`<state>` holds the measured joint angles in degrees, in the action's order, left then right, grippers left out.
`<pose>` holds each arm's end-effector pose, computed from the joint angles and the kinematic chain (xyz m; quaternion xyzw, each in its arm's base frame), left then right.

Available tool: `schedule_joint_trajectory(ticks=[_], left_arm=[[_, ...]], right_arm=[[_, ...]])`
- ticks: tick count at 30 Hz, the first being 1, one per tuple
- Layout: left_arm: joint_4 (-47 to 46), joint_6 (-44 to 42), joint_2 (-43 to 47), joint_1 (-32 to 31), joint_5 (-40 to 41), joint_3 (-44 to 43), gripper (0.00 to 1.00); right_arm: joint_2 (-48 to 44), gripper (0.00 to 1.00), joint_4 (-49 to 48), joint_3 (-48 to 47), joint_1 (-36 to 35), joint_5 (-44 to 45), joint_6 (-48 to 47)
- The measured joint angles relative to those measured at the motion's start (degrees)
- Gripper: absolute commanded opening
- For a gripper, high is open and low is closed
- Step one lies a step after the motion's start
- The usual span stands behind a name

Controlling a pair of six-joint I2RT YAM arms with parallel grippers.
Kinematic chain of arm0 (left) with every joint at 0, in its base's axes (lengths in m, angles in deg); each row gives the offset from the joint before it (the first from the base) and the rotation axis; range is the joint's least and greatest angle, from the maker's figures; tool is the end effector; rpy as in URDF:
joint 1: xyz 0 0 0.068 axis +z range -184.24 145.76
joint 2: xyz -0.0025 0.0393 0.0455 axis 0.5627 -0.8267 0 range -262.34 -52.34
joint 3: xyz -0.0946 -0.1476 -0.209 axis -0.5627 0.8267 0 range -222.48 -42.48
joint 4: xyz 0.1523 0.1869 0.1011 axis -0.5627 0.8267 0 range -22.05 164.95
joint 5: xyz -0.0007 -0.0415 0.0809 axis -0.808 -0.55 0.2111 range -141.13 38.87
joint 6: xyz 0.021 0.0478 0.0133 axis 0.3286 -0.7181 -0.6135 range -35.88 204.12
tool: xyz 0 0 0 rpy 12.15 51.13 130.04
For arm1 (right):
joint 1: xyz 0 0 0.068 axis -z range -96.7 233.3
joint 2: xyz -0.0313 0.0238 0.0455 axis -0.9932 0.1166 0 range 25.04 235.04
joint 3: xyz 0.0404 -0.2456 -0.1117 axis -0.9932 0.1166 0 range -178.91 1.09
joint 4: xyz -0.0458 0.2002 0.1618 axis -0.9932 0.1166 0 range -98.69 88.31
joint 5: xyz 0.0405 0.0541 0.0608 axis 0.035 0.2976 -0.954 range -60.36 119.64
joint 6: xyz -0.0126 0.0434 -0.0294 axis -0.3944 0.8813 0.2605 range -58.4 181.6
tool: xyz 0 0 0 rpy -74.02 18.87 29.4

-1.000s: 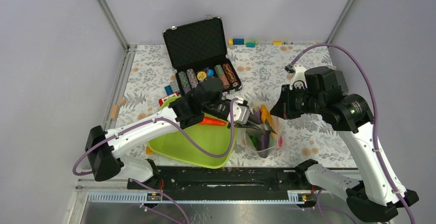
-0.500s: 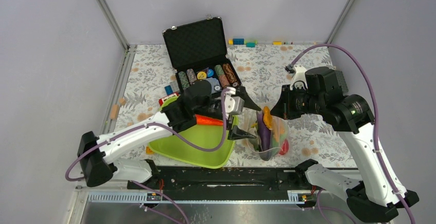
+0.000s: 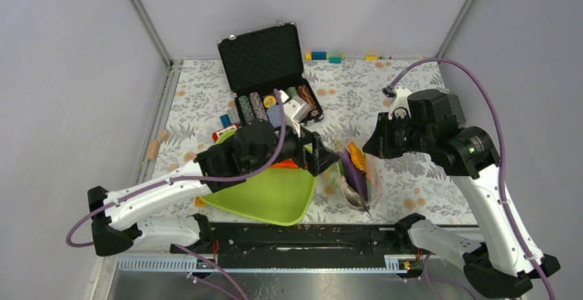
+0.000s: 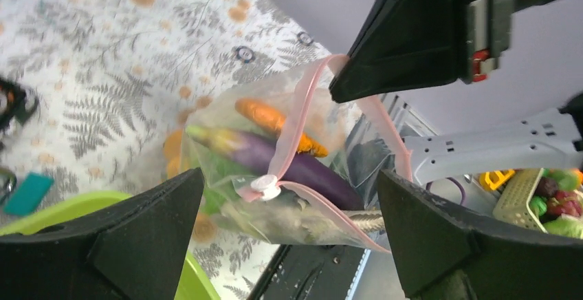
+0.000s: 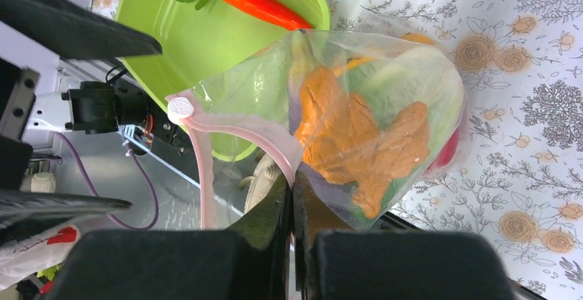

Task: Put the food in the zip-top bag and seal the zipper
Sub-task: Place the fake fish in the zipper food storage bag, then adjust the fake fish in the zipper food storage bag.

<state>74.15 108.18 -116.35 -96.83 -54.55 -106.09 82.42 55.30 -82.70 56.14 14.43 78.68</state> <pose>0.1171 -0.2305 0.3965 0.2650 0.6979 -0.4725 0.4685 0.1347 0.0796 0.4326 -0.1364 0.8807 0.2748 0.3609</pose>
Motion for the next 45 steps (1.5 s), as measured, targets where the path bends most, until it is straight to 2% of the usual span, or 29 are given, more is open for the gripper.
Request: schedule_joint_trajectory(ticks=[8,14,19,23,24,29,30,31,36,39,42,45], left_arm=[[21.24,12.22,-8.13,-10.93,21.05,-12.57,0.96],[29.94,19.23,-14.10,-14.25,30.62,-18.60,0.78],[32.04,20.74,-18.93,-14.19,32.57,-20.81,0.67],[33.18,21.90,-20.65,-14.19,32.63,-20.81,0.38],[33.22,22.25,-20.83,-14.19,32.61,-20.81,0.34],[32.63,22.29,-21.11,-14.19,32.09,-20.81,0.25],[32.50,22.23,-21.31,-14.19,31.93,-20.81,0.16],[32.37,22.01,-21.62,-14.19,31.87,-20.81,0.02],[31.67,19.89,-22.43,-14.12,32.09,-20.81,0.00],[30.71,17.62,-22.38,-13.75,32.11,-21.16,0.00],[29.49,15.32,-21.84,-12.70,30.58,-21.18,0.00],[28.50,14.21,-20.55,-11.17,28.44,-21.20,0.00]], right_arm=[[-0.02,0.00,-0.33,0.37,0.00,2.84,1.25],[-0.94,0.00,-0.74,1.33,0.00,5.22,1.86],[-2.95,0.00,-0.90,2.69,0.00,5.49,2.27],[-4.31,0.00,-0.87,3.23,0.00,5.73,2.43],[-4.59,0.00,-0.87,3.39,0.00,5.77,2.47],[-4.83,0.00,-1.11,3.82,0.00,5.70,2.67],[-4.81,0.00,-1.27,3.93,0.00,5.70,2.69],[-4.79,0.00,-1.33,4.00,0.00,5.70,2.71],[-4.81,0.00,-1.62,4.39,0.00,5.70,2.69],[-5.01,0.14,-1.95,4.98,0.00,5.70,2.62],[-5.16,0.32,-2.51,5.73,0.00,5.70,1.77],[-5.07,0.40,-3.10,5.77,0.00,5.60,0.63]])
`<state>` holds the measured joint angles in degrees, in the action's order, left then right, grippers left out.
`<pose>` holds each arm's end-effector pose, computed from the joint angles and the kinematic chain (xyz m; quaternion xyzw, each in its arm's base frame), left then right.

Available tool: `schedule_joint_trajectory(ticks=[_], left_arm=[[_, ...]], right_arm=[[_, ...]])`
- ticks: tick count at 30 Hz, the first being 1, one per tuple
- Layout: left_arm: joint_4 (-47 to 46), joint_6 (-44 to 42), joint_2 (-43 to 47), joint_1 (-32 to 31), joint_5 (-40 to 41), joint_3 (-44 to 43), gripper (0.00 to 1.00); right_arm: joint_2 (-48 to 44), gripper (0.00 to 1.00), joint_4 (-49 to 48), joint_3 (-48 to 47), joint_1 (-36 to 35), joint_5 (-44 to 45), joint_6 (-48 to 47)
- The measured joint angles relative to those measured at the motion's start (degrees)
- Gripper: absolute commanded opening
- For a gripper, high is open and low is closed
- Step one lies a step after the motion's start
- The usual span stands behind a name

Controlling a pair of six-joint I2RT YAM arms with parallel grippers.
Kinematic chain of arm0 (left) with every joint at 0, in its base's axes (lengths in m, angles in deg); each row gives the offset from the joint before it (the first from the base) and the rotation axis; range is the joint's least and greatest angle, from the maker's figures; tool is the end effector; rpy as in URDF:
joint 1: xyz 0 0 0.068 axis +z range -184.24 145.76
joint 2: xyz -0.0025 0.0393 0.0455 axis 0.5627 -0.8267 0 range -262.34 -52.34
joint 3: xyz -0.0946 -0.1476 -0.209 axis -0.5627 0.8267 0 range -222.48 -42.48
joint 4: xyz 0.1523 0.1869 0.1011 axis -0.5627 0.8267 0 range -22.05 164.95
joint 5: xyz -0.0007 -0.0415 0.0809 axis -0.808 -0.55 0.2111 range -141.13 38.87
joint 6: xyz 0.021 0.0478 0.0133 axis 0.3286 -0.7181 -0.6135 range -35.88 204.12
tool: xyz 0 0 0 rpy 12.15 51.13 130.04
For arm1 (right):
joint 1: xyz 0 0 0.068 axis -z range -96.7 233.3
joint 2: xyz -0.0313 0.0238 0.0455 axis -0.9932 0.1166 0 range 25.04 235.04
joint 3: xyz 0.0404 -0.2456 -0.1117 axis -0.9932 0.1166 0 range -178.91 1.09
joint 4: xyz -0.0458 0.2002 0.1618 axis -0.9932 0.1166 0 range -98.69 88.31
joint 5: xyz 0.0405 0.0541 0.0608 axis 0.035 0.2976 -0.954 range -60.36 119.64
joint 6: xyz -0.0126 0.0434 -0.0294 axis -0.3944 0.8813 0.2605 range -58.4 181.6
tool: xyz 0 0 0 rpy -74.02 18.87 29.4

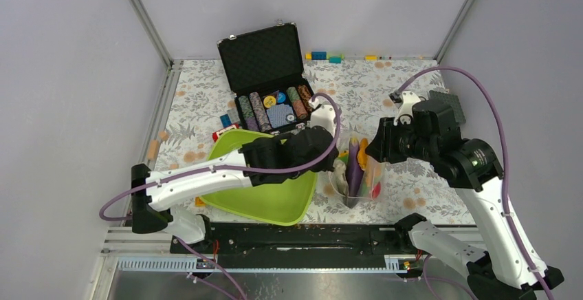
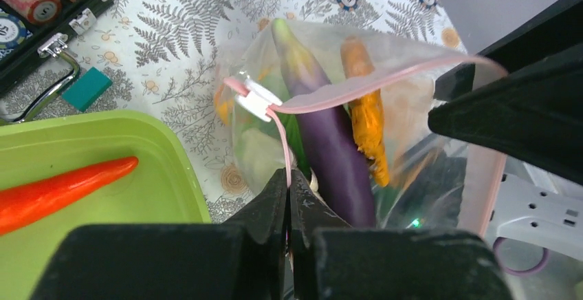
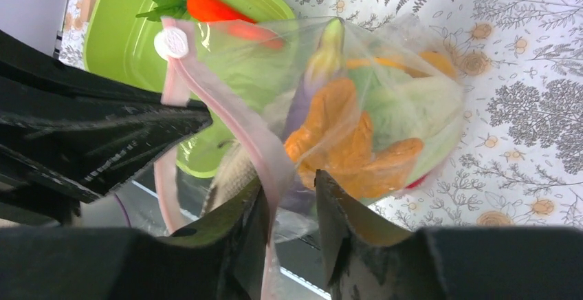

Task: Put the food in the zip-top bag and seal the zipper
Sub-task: Adjust the fake fish in the zipper food storage bag.

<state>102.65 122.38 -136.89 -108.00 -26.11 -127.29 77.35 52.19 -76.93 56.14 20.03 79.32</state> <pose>0.1060 -0.3100 0.3773 0.1672 0.8534 -0.2702 0.4133 0.1240 0.0703 0.4200 -0.1112 0.8784 0.2438 0.3957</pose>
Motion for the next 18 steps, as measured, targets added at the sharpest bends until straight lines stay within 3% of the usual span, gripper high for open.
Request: schedule_joint_trajectory(ticks=[7,13,18], left_arm=[[0.13,0.31,1.01,2.62,-1.27,-3.41,0.00],[2.43,2.93,-1.01,4.13,-0.96,-8.61,0.00],[2.99,3.82,-2.69,4.15,-0.28,-9.35,0.00]], right_arm=[[-2.80,0.60,-3.08,-3.69,0.00,0.57,-2.19],[-8.13,0.63,-6.32,-6.80,-0.26,-5.62,-4.17],[-7.17,0.61,-5.75,-5.29,-2.69,-8.90,-4.37]])
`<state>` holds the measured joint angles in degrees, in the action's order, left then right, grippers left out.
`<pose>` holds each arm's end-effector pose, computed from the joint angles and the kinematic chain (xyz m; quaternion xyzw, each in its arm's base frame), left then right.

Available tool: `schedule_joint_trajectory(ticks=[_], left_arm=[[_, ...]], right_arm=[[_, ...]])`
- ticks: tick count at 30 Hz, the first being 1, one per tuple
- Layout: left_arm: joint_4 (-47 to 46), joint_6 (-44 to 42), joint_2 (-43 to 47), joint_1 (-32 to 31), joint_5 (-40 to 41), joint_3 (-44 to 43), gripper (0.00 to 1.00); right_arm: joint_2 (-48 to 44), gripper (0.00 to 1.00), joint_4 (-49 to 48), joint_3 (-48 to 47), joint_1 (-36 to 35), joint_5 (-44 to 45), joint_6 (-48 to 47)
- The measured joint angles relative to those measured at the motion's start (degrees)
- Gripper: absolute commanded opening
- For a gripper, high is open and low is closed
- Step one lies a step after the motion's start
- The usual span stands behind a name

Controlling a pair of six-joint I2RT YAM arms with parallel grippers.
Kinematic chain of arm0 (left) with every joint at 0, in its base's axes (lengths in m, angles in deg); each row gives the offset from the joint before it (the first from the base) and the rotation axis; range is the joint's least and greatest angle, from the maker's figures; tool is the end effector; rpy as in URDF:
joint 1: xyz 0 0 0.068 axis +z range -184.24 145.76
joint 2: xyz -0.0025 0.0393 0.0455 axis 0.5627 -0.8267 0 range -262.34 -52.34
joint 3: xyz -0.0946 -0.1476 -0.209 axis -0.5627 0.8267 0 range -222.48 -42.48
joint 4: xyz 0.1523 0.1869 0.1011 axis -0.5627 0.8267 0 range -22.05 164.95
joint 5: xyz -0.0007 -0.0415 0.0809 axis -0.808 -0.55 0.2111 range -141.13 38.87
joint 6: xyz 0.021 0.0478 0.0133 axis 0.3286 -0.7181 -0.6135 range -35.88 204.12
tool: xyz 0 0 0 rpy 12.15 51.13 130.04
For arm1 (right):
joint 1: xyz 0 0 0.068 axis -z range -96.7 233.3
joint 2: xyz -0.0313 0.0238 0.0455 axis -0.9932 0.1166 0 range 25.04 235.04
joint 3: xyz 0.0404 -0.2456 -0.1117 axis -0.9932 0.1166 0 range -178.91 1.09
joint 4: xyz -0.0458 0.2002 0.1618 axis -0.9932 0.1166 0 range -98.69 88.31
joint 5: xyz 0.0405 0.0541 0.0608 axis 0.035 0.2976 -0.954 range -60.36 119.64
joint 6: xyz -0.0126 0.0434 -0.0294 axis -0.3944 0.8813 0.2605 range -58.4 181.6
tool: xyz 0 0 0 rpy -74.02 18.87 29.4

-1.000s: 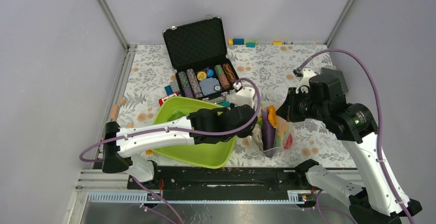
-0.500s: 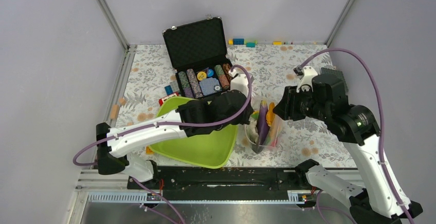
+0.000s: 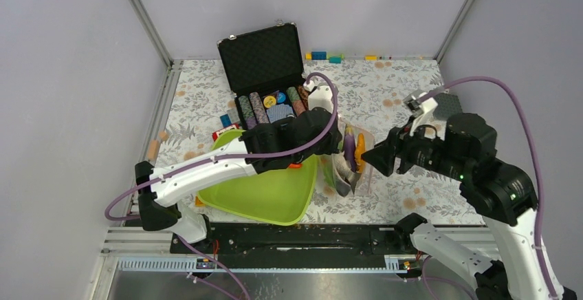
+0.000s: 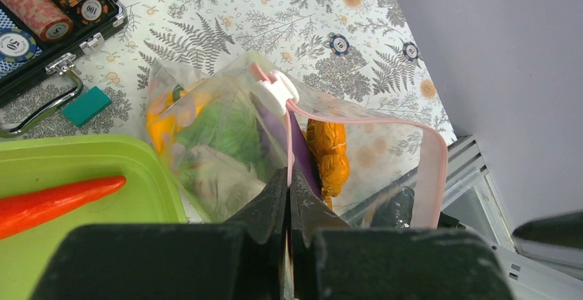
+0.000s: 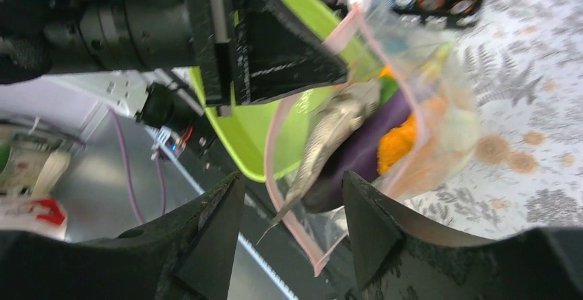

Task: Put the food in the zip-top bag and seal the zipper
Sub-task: Adjust the fake fish in the zipper food storage bag.

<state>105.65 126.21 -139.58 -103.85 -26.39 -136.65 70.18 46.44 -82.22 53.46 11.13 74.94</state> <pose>0.1305 -0.3085 0.4119 0.0992 0.8499 -0.2950 0.4251 0.0744 0.0557 0.4678 -0.2085 0.7713 0.3363 0.4986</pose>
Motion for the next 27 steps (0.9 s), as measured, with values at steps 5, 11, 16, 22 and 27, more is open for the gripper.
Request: schedule_joint_trajectory(ticks=[5,11,16,22,27], left_arm=[[0.02,0.50,-1.60,0.11,0.59,-0.98,0.00],[0.07,0.94,-1.77,0.22,1.01,-1.29,0.00],[0.09,1.05,-1.79,0.22,1.09,-1.29,0.00],[0.33,1.07,-1.79,0.22,1.57,-1.29,0.00],[0.37,1.16,-1.79,0.24,1.53,-1.29,0.00]], right_arm=[[3.10,0.56,2.73,1.66,-7.67,1.62,1.07],[6.56,0.52,5.95,4.48,-10.58,9.94,4.70],[6.38,0.23,5.86,7.58,-10.71,11.34,7.37],[6.21,0.00,3.41,10.25,-11.26,8.87,10.47],[6.25,0.00,-0.66,11.26,-11.37,10.05,13.68]])
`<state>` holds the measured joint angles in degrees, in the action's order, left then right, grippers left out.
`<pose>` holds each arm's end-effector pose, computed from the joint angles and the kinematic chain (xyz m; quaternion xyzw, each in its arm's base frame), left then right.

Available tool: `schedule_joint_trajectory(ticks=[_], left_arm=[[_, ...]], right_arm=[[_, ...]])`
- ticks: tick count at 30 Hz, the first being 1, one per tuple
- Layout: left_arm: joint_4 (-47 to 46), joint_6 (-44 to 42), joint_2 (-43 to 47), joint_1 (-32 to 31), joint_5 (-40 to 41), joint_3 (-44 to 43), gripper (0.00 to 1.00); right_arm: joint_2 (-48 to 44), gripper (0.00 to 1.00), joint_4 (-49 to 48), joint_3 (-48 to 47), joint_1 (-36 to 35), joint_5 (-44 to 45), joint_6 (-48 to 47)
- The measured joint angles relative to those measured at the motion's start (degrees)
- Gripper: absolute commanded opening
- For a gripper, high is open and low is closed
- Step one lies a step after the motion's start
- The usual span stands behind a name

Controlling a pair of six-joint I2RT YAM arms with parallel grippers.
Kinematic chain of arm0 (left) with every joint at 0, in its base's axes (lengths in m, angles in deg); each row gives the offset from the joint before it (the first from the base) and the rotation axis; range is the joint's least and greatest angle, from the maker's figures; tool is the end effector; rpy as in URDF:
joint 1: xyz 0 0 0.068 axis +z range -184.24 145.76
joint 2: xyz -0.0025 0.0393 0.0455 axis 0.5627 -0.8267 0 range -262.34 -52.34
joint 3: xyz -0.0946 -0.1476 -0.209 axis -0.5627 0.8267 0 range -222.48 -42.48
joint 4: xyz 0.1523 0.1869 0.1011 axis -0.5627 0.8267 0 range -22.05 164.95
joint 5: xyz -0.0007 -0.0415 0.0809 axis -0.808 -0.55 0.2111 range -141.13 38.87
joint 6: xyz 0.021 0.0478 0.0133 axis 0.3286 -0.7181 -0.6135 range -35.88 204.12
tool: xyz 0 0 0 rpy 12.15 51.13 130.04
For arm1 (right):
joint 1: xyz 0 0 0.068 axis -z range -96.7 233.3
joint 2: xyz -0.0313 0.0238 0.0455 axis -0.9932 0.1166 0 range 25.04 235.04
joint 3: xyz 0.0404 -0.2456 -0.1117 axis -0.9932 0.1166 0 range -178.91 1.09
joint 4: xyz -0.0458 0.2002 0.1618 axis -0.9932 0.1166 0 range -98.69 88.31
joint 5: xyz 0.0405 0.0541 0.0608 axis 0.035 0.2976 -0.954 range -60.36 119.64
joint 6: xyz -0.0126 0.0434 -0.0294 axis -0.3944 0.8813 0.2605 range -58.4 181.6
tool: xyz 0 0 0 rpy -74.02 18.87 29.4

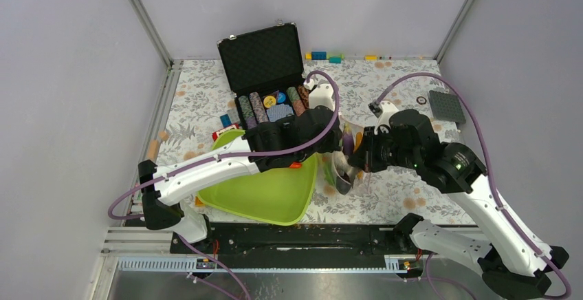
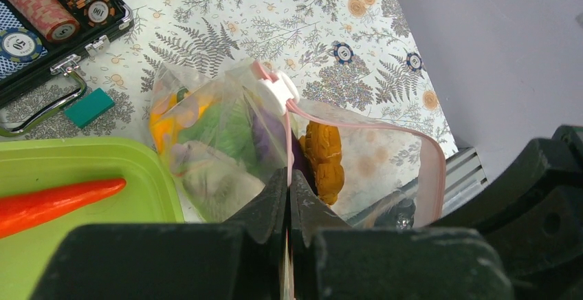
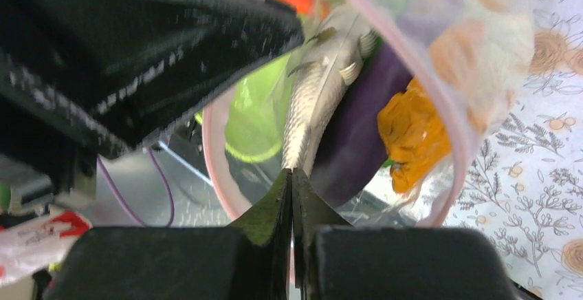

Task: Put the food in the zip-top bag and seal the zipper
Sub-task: Adjust the fake fish in the zipper food storage bag.

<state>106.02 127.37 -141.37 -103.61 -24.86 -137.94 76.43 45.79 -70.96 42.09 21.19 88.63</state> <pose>0.1354 -0.3149 0.4090 0.0842 0.8533 -0.2851 0.4285 0.1124 0.1054 0.4017 -0.1430 0.8688 0.3172 0.3523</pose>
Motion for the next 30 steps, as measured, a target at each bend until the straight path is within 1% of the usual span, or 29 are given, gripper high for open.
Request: schedule_joint_trajectory(ticks=[2,8,14,15,17,20,21,23,26,27,28,30], left_arm=[[0.00,0.24,0.00,0.04,-0.04,0.00,0.00],[-0.68,1.60,0.02,0.09,-0.74,0.74,0.00],[-2.08,2.36,0.04,0.09,-1.64,1.36,0.00],[-2.12,2.43,0.02,0.09,-1.62,1.36,0.00],[-2.19,2.49,0.04,0.09,-1.62,1.38,0.00],[-2.23,2.47,0.04,0.09,-1.57,1.38,0.00],[-2.27,2.43,0.04,0.09,-1.55,1.40,0.00],[-2.12,2.25,0.42,0.09,-1.11,1.86,0.00],[-2.67,2.14,0.79,0.09,-0.92,2.49,0.00],[-2.99,2.01,0.85,0.09,-0.92,2.67,0.00],[-3.23,1.77,0.92,0.09,-0.92,2.80,0.00],[-3.50,1.46,1.07,0.09,-0.92,3.13,0.00]], right_arm=[[0.87,0.00,-1.44,-0.15,-0.07,1.79,1.16],[4.59,0.00,-6.01,-1.64,-0.15,13.90,5.07],[6.51,0.01,-10.47,-0.33,-0.42,20.31,8.09],[6.97,0.05,-10.73,0.02,-0.52,21.03,8.17],[7.19,0.18,-10.91,0.48,-0.59,21.20,7.80],[5.90,0.43,-11.82,0.50,-0.66,19.45,5.51],[5.09,0.49,-11.98,0.48,-0.70,18.67,4.76],[2.43,0.56,-11.85,0.42,-0.66,16.98,2.10],[-1.95,0.70,-11.93,-0.44,-0.92,13.14,-0.76],[-3.26,0.73,-11.78,-0.68,-0.98,12.81,-1.55],[-4.37,0.75,-11.39,-0.87,-1.01,12.70,-2.34],[-6.97,0.75,-10.14,-0.92,-1.07,14.56,-3.67]])
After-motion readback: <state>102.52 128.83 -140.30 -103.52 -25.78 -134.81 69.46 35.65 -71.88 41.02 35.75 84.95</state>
